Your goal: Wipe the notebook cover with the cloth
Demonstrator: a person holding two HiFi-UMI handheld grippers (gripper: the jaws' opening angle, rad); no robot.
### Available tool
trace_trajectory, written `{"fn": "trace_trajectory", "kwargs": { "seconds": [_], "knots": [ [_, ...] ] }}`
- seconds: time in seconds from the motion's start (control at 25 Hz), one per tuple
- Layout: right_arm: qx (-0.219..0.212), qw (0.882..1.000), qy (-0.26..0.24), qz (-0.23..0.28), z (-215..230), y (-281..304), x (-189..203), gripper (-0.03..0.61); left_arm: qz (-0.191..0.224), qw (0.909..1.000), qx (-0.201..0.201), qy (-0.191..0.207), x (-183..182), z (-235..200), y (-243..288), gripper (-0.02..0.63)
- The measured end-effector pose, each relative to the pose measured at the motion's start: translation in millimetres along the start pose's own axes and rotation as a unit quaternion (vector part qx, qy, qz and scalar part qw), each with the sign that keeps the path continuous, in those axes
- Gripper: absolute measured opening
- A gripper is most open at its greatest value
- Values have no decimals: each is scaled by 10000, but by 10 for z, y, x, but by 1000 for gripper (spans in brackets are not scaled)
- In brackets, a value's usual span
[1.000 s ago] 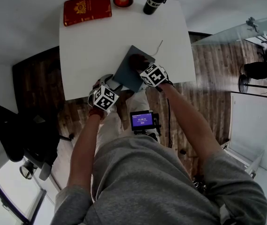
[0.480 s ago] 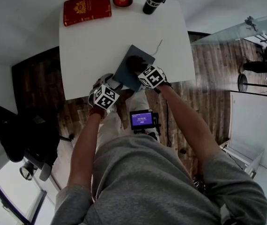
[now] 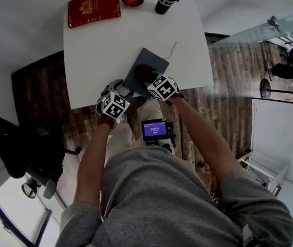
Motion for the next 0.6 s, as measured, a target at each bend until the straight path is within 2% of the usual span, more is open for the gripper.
{"fn": "trace_trajectory", "kwargs": {
  "seconds": [0.6],
  "knots": [
    [-268, 9996, -14, 27, -370, 25, 43, 80, -2, 10000, -2, 4, 2, 1, -2, 290]
  ]
}}
Point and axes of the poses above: the fingertips, and each gripper's own axes: y forward along the fingers, z to its right, x out of its underside, the point moved 2 cm from there along -y, backward along the fingers, and after that the axes turned 7 degrees about z, right-handed, at the moved point
